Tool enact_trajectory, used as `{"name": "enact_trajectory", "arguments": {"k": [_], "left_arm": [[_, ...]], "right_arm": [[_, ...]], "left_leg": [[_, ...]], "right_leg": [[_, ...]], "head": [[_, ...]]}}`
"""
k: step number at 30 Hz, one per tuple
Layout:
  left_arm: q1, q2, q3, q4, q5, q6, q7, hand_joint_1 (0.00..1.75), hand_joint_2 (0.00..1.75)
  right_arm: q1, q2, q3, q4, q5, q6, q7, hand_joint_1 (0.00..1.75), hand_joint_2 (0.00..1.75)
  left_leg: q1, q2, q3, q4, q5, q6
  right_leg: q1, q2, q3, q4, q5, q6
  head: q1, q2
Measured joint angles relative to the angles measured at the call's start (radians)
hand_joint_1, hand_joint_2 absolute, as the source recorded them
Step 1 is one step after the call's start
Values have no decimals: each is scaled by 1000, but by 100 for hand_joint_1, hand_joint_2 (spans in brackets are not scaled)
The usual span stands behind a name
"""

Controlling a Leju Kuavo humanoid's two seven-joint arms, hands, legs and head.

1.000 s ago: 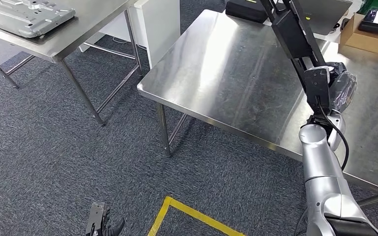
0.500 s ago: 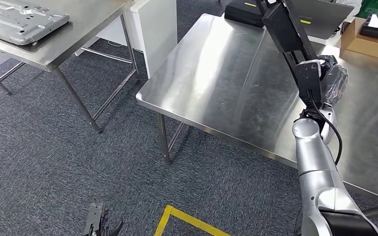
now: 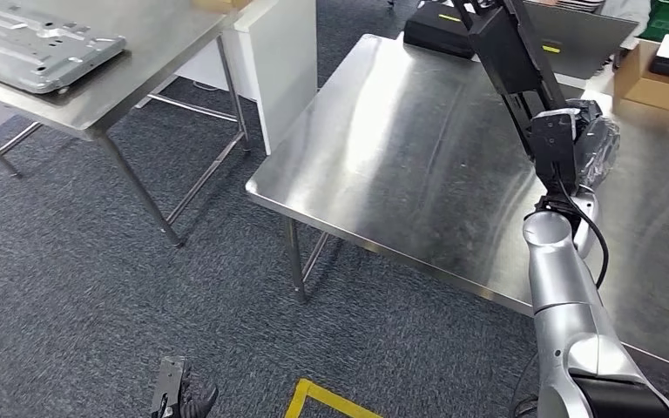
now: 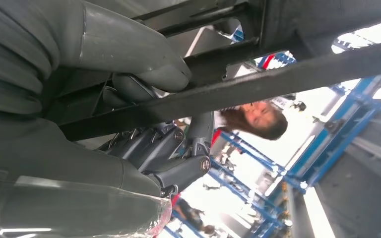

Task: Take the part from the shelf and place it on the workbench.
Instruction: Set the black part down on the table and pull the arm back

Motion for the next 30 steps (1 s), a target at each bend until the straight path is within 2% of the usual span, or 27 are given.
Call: {"name": "enact_trajectory", "arguments": {"k": [1,2,4,5,7,8,9,10,11,12,13,14,15,17,18,19,20,22,23,24,25,26,28,29,30], "left_arm": [[0,0,0,0,0,1,0,0,175],[0,1,0,0,0,1,-1,0,175],[-1,2,0,-1,0,1,-2,0,175],[-2,2,0,-1,0,1,-3,0,175],[-2,3,0,0,0,1,-3,0,175],[-1,3,0,0,0,1,-3,0,175],[0,3,0,0,0,1,-3,0,175],[0,3,0,0,0,1,-3,0,175],[-1,3,0,0,0,1,-3,0,175],[-2,3,0,0,0,1,-3,0,175],[-3,4,0,0,0,1,-3,0,175],[-4,5,1,0,0,1,-3,0,175],[-4,5,1,0,0,1,-3,0,175],[-5,5,1,0,0,1,-4,0,175],[-7,4,1,-1,0,1,-4,0,175],[-9,3,2,-1,0,1,-5,0,175],[-11,2,2,-1,0,1,-5,0,175],[-11,2,5,0,0,1,-6,0,175],[-10,2,6,0,0,1,-6,0,175],[-8,2,8,0,0,1,-6,0,175],[-8,2,10,0,0,1,-6,0,175],[-7,2,12,0,0,1,-7,0,175],[-8,1,16,0,0,1,-7,0,175],[-8,1,17,0,0,1,-8,0,175],[-8,2,18,0,0,0,-8,0,175]], "right_arm": [[-2,1,0,1,-2,0,-1,175,175],[-2,2,0,2,-3,0,-2,175,175],[-5,3,0,4,-5,0,-3,175,175],[-8,5,0,6,-6,0,-4,175,175],[-12,8,0,11,-8,0,-6,175,175],[-12,8,0,15,-9,0,-7,175,175],[-12,9,0,18,-10,0,-10,175,175],[-12,10,0,22,-11,0,-12,175,175],[-13,11,0,25,-11,0,-15,175,175],[-13,12,0,27,-12,0,-17,175,175],[-14,13,0,28,-13,0,-18,175,175],[-16,13,0,29,-14,-1,-19,175,175],[-18,12,-1,31,-16,-1,-19,175,175],[-21,10,-1,35,-20,-1,-20,175,175],[-21,9,-1,36,-22,-1,-21,175,175],[-22,7,-1,37,-24,-1,-21,175,175],[-26,5,-1,38,-26,-2,-21,175,175],[-34,4,0,42,-28,-1,-21,175,175],[-36,4,0,44,-29,-1,-21,175,175],[-36,4,0,47,-30,-1,-21,175,175],[-36,4,0,50,-30,-1,-20,175,175],[-38,4,0,53,-31,-1,-19,175,175],[-50,4,1,55,-30,-2,-18,175,175],[-57,5,2,57,-29,-2,-17,175,175],[-62,5,3,58,-28,-3,-15,175,175]], "left_leg": [[-1,7,2,3,-4,-5],[-2,13,3,7,-9,-10],[2,3,-10,42,-32,-22],[5,-6,-34,85,-56,-30],[15,-21,-107,212,-110,-43],[19,-23,-144,265,-126,-47],[22,-24,-168,289,-124,-50],[23,-26,-172,272,-100,-50],[25,-33,-157,220,-60,-48],[27,-50,-130,147,-14,-44],[28,-71,-103,81,15,-39],[28,-90,-83,36,30,-33],[26,-103,-71,13,34,-26],[21,-91,-60,8,35,-13],[22,-78,-54,3,43,-6],[24,-66,-49,-4,48,-1],[27,-54,-44,-10,51,4],[25,-31,-41,-14,51,9],[25,-19,-41,-13,50,9],[24,-6,-41,-13,48,9],[24,6,-41,-12,46,8],[24,17,-41,-11,44,6],[20,38,-41,-2,36,-2],[16,49,-42,3,31,-7],[12,59,-41,8,27,-12]], "right_leg": [[1,9,3,-1,-2,-9],[-2,19,8,-2,3,-12],[-11,38,17,-3,4,-19],[-15,48,21,-3,3,-21],[-16,67,22,-3,1,-25],[-17,78,22,-2,1,-25],[-17,90,22,-2,0,-26],[-17,102,22,-1,0,-25],[-17,114,23,0,-1,-24],[-17,126,23,2,-2,-22],[-17,137,23,2,-3,-20],[-18,146,21,2,-3,-16],[-20,155,18,2,-3,-10],[-24,177,13,-1,0,6],[-23,176,10,3,-1,11],[-21,160,0,19,-10,14],[-19,135,-19,56,-28,14],[-20,80,-86,191,-84,12],[-22,69,-120,259,-106,13],[-24,63,-140,300,-117,18],[-26,58,-140,300,-113,26],[-28,51,-117,257,-94,34],[-25,7,-33,109,-46,45],[-23,-13,0,52,-29,43],[-20,-26,19,20,-21,37]], "head": [[-2,0],[-2,0],[-4,0],[-7,0],[-11,0],[-12,0],[-12,0],[-12,0],[-13,0],[-13,0],[-12,0],[-12,0],[-12,0],[-14,0],[-15,0],[-13,0],[-8,0],[2,0],[5,0],[6,0],[7,0],[8,0],[11,0],[11,0],[11,0]]}}
